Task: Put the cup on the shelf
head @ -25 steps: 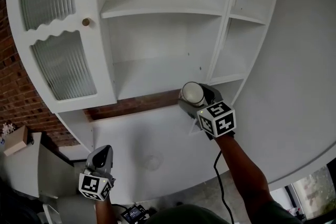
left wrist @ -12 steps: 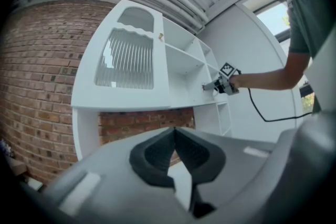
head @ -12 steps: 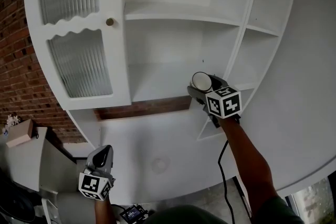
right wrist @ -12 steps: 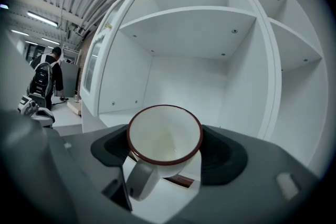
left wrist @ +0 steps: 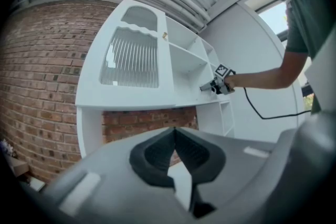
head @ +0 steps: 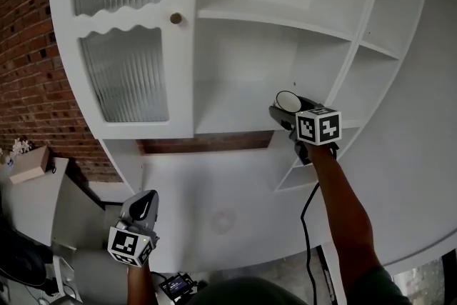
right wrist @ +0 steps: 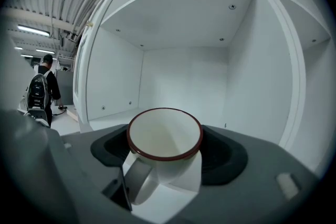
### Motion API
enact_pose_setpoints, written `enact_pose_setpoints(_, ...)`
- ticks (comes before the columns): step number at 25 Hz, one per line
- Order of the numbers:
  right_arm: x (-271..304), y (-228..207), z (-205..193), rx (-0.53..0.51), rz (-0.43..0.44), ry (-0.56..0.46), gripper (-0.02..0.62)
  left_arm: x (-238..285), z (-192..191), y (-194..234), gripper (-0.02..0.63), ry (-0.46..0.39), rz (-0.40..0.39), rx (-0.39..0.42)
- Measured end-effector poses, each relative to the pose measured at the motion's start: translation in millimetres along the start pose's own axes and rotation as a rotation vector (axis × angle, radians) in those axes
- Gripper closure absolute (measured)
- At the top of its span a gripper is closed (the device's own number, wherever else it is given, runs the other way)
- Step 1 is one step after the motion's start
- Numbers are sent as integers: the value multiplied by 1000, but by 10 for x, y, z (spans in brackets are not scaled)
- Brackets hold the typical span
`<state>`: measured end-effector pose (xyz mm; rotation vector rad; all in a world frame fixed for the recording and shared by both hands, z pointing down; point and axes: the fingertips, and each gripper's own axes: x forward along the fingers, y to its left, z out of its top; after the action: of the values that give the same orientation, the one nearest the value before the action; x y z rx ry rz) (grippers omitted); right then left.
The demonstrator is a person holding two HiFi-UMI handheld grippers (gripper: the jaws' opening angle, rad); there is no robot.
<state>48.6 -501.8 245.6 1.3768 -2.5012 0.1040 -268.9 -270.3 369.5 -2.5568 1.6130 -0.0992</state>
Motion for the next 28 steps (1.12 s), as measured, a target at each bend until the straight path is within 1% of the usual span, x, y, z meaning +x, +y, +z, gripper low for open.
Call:
enact_pose_setpoints(3, 103, -46, 14, 31, 12, 7, 199, 31, 11, 26, 604, 5, -1, 9)
enact_pose_setpoints(8, 206, -183, 99, 37, -21, -12, 199, 75, 53, 69, 604, -5, -2, 21)
enact_pose_setpoints(15, 437, -318, 228, 75, -14, -44, 199, 26, 56, 99, 604, 13, 31, -1)
enact_pose_setpoints(21, 623, -359, 269, 64, -26, -76, 198, 15, -3, 152, 604, 15, 41, -4)
enact_pose_setpoints(25, 653, -355, 286, 40, -21, -110, 198, 16, 2, 132, 604, 14, 41, -1)
enact_pose_setpoints(26, 633, -344, 291, 27, -23, -120, 194, 13, 7, 131, 604, 13, 40, 0)
enact_pose_setpoints(27, 601, -331, 303, 16, -27, -133, 171, 7, 12, 134, 604, 12, 40, 1)
enact_pose_setpoints(28, 558, -320, 321, 11, -29, -149, 167, 2, 16, 137, 604, 13, 40, 2)
